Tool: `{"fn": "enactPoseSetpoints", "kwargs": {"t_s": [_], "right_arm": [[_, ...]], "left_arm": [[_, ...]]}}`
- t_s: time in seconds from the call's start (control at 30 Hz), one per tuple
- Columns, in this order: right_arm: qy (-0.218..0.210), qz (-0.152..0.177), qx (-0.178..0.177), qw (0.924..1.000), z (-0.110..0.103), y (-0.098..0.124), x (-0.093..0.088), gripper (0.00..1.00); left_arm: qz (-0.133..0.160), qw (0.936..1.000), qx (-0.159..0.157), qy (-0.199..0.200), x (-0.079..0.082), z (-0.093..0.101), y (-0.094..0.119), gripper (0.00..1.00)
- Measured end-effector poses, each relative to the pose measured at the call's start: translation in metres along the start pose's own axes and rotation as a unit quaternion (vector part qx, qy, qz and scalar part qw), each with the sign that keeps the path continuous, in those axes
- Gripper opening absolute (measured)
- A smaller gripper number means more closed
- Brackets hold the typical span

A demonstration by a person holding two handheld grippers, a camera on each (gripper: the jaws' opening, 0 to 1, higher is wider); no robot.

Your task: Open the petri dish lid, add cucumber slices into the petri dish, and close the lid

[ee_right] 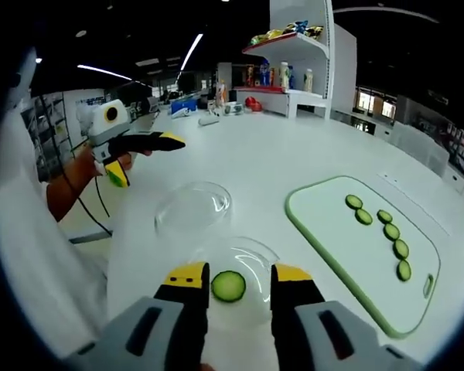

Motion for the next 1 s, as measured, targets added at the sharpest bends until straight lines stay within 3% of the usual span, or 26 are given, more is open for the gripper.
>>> {"fn": "enactPoseSetpoints", "kwargs": {"t_s": [0.77, 1.0], "right_arm": [[-0.062, 0.082, -0.084, 0.9912, 0.023, 0.037, -0.007, 0.35], [-0.076, 0.126, -0.138, 0.9794, 0.033, 0.052, -0.007, 0.36]], "left_arm": [[0.011, 0.9999, 0.005, -0.006, 0.01, -0.005, -0.006, 0.69], [0.018, 0.9997, 0.012, -0.009, 0.016, -0.009, -0.006, 0.69]]}}
Point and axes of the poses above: the point that each gripper's makers call its tool centre point, and the gripper's own axes: y roughly backward along the fingers, z roughly to its right, x roughly out of its top, the point moved 8 cm from there along y, roughly backward along the fingers
